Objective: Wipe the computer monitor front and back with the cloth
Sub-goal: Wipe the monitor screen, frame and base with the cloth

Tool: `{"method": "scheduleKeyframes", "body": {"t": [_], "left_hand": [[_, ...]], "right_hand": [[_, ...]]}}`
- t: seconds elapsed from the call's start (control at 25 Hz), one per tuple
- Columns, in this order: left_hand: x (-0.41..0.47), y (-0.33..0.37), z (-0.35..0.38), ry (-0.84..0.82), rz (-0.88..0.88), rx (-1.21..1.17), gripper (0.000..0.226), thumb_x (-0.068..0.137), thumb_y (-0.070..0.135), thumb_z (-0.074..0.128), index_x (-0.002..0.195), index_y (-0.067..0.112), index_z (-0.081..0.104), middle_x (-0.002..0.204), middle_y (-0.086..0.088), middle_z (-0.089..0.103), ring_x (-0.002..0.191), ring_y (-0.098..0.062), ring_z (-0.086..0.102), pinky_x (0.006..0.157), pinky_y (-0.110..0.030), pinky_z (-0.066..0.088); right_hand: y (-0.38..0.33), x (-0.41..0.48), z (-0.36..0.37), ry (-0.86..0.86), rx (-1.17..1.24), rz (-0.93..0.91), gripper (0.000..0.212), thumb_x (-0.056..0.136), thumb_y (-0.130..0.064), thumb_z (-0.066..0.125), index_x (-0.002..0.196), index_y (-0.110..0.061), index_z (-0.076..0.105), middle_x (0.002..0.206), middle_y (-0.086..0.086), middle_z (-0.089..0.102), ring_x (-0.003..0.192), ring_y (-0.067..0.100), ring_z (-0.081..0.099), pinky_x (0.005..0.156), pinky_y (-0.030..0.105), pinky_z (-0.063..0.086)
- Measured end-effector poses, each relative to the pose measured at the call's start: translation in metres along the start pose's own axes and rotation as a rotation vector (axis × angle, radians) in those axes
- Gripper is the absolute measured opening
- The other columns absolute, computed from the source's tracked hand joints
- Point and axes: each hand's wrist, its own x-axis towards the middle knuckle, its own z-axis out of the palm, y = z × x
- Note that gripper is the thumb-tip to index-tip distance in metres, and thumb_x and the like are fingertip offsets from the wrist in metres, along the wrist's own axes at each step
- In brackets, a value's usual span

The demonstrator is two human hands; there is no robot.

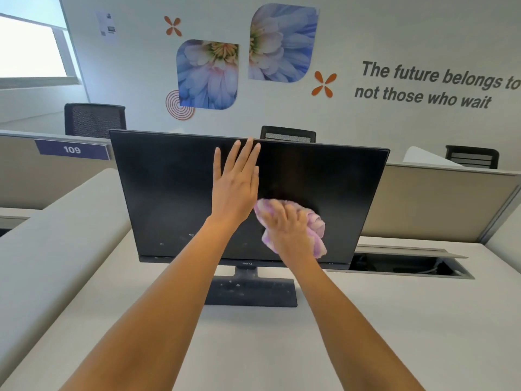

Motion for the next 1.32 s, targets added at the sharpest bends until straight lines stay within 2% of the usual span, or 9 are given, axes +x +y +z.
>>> {"method": "scheduleKeyframes", "body": {"t": [0.08,0.2,0.44,0.56,0.72,0.8,0.96,1.12,1.32], "left_hand": [[-0.011,-0.013,-0.004,-0.005,-0.016,0.001,0.048,0.099,0.029,0.021,0.144,0.019,0.034,0.150,0.000,0.036,0.141,-0.019,0.027,0.117,-0.040,-0.002],[-0.031,-0.041,-0.010,-0.004,-0.078,-0.001,0.048,0.100,0.030,0.021,0.144,0.018,0.035,0.149,0.000,0.037,0.141,-0.018,0.027,0.117,-0.039,-0.001],[-0.058,-0.083,-0.012,0.030,-0.265,-0.004,0.046,0.100,0.029,0.027,0.145,0.019,0.033,0.153,-0.003,0.028,0.144,-0.020,0.020,0.118,-0.040,0.002],[-0.065,-0.100,-0.013,0.031,-0.354,-0.026,0.047,0.101,0.029,0.029,0.146,0.019,0.028,0.155,-0.003,0.022,0.145,-0.020,0.015,0.118,-0.038,0.001],[-0.077,-0.118,-0.017,0.004,-0.426,-0.087,0.050,0.100,0.030,0.028,0.148,0.018,0.024,0.157,-0.003,0.017,0.145,-0.020,0.011,0.118,-0.036,0.001],[-0.083,-0.125,-0.018,-0.013,-0.427,-0.111,0.052,0.099,0.032,0.026,0.148,0.018,0.021,0.157,-0.003,0.015,0.146,-0.021,0.011,0.118,-0.037,0.003],[-0.091,-0.143,-0.021,-0.005,-0.485,-0.191,0.055,0.098,0.034,0.028,0.149,0.019,0.013,0.158,-0.003,0.006,0.146,-0.021,0.007,0.118,-0.038,0.009],[-0.100,-0.159,-0.020,-0.021,-0.583,-0.310,0.059,0.099,0.034,0.034,0.150,0.023,0.005,0.159,0.002,0.002,0.146,-0.020,0.009,0.114,-0.036,0.017],[-0.112,-0.168,-0.015,-0.047,-0.628,-0.373,0.058,0.100,0.034,0.031,0.150,0.023,0.004,0.158,0.004,0.005,0.145,-0.017,0.011,0.114,-0.032,0.014]], "right_hand": [[-0.007,-0.033,0.018,-0.100,-0.022,-0.270,0.067,0.070,-0.028,0.075,0.127,-0.022,0.040,0.120,0.004,0.049,0.096,0.024,0.054,0.070,0.038,0.050],[-0.003,-0.042,0.020,-0.109,-0.062,-0.344,0.073,0.064,-0.029,0.078,0.125,-0.023,0.038,0.117,0.004,0.052,0.091,0.024,0.056,0.068,0.037,0.050],[0.008,0.086,-0.047,0.193,0.023,0.283,0.048,0.069,-0.014,0.060,0.113,-0.027,0.048,0.105,0.004,0.060,0.077,0.025,0.059,0.062,0.035,0.047],[-0.008,0.116,-0.057,0.204,0.027,0.338,0.044,0.072,-0.013,0.064,0.112,-0.025,0.049,0.106,0.005,0.059,0.079,0.026,0.059,0.062,0.037,0.048],[-0.065,0.074,-0.033,0.017,0.036,0.047,0.052,0.070,-0.014,0.057,0.119,-0.027,0.042,0.106,0.002,0.051,0.086,0.024,0.055,0.065,0.036,0.047],[-0.081,0.036,-0.009,-0.087,-0.031,-0.188,0.062,0.073,-0.022,0.064,0.129,-0.025,0.038,0.118,0.006,0.041,0.095,0.024,0.051,0.069,0.035,0.047],[-0.080,0.006,0.007,-0.138,-0.043,-0.451,0.068,0.063,-0.030,0.079,0.118,-0.021,0.039,0.115,0.004,0.051,0.094,0.023,0.051,0.073,0.035,0.049],[-0.084,0.036,-0.009,-0.075,-0.036,-0.117,0.064,0.064,-0.024,0.074,0.121,-0.029,0.046,0.110,0.001,0.052,0.088,0.022,0.054,0.068,0.033,0.048],[-0.098,0.102,-0.035,0.197,0.117,0.289,0.054,0.067,-0.019,0.074,0.114,-0.026,0.051,0.113,0.006,0.059,0.089,0.028,0.059,0.068,0.036,0.049]]}}
